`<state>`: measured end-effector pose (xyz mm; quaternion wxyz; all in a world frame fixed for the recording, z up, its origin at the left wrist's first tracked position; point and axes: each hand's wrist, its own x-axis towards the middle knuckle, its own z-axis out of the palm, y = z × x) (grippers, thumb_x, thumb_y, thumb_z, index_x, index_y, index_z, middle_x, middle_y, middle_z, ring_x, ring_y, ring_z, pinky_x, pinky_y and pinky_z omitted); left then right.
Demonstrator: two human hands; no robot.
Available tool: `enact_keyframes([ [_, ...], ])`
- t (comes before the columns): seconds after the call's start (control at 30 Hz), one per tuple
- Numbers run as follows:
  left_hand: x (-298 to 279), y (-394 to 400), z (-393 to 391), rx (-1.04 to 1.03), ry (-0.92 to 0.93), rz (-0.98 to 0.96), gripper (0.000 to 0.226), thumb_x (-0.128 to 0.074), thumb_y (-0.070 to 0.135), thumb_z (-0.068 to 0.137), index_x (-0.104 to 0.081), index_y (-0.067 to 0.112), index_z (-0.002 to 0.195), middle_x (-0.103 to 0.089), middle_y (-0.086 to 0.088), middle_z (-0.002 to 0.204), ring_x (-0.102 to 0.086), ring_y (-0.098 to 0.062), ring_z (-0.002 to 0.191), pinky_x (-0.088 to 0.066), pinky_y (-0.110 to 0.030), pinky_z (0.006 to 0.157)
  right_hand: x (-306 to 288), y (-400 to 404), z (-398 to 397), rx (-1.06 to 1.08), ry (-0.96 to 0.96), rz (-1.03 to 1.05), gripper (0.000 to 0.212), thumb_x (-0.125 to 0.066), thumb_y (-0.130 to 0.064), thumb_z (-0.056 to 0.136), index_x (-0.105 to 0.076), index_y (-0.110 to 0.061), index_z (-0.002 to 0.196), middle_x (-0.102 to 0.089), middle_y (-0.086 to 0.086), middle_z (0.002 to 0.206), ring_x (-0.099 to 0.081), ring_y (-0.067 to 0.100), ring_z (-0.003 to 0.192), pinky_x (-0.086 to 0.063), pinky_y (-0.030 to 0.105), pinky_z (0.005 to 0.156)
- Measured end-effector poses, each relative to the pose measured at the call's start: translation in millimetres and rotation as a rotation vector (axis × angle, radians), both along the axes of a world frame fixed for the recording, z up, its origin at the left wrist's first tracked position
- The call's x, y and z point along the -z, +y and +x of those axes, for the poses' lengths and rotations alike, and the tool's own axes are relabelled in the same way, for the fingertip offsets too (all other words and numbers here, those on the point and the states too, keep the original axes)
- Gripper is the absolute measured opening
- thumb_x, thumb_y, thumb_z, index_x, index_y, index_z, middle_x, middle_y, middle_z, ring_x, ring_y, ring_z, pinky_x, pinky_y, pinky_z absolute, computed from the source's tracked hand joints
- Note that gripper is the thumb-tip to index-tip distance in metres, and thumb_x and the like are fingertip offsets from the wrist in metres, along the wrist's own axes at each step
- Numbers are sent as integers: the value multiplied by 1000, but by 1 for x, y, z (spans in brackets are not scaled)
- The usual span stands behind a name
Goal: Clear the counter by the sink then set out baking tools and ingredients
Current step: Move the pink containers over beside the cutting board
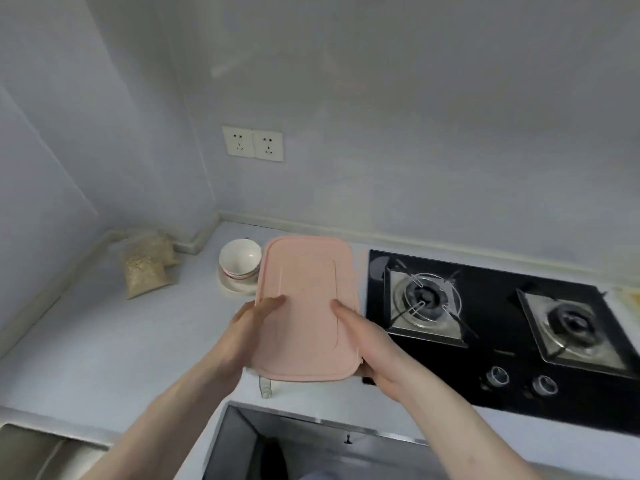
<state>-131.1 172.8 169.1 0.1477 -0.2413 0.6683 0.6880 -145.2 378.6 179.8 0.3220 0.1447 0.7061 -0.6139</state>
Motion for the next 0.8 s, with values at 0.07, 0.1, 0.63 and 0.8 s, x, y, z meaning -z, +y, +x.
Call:
enact_keyframes([
  [0.07, 0, 43, 7, 60, -18, 11, 51, -70, 56, 80, -66, 25, 120, -76, 4, 110, -70, -20, 103, -51, -35, 80, -1, 43, 22, 83, -12, 10, 43, -53, -63, 95, -67, -33, 123, -78, -13, 103, -75, 7, 94, -58, 26, 74],
  [0.1, 0, 70, 15, 98, -24, 14, 51, -70, 55, 81, -66, 24, 121, -77, 4, 109, -71, -20, 103, -52, -35, 81, -1, 71, 39, 131, -19, 16, 44, -54, -64, 94, -66, -33, 123, -78, -13, 103, -74, 9, 96, -59, 30, 78],
  [0.63, 5, 355, 109, 588, -81, 3, 64, -68, 61, 73, -64, 21, 123, -77, 4, 107, -74, -20, 99, -55, -38, 83, 6, 330, 226, 530, -49, 27, 46, -45, -68, 95, -65, -37, 122, -77, -11, 107, -70, 14, 107, -54, 48, 101],
  [0.8, 3, 429, 104, 723, -69, -32, 39, -63, 48, 91, -67, 19, 117, -79, 2, 100, -75, -20, 92, -52, -32, 73, 11, 385, 245, 667, -50, 0, 50, -46, -70, 93, -66, -35, 123, -78, -13, 103, -72, 14, 105, -54, 49, 102],
])
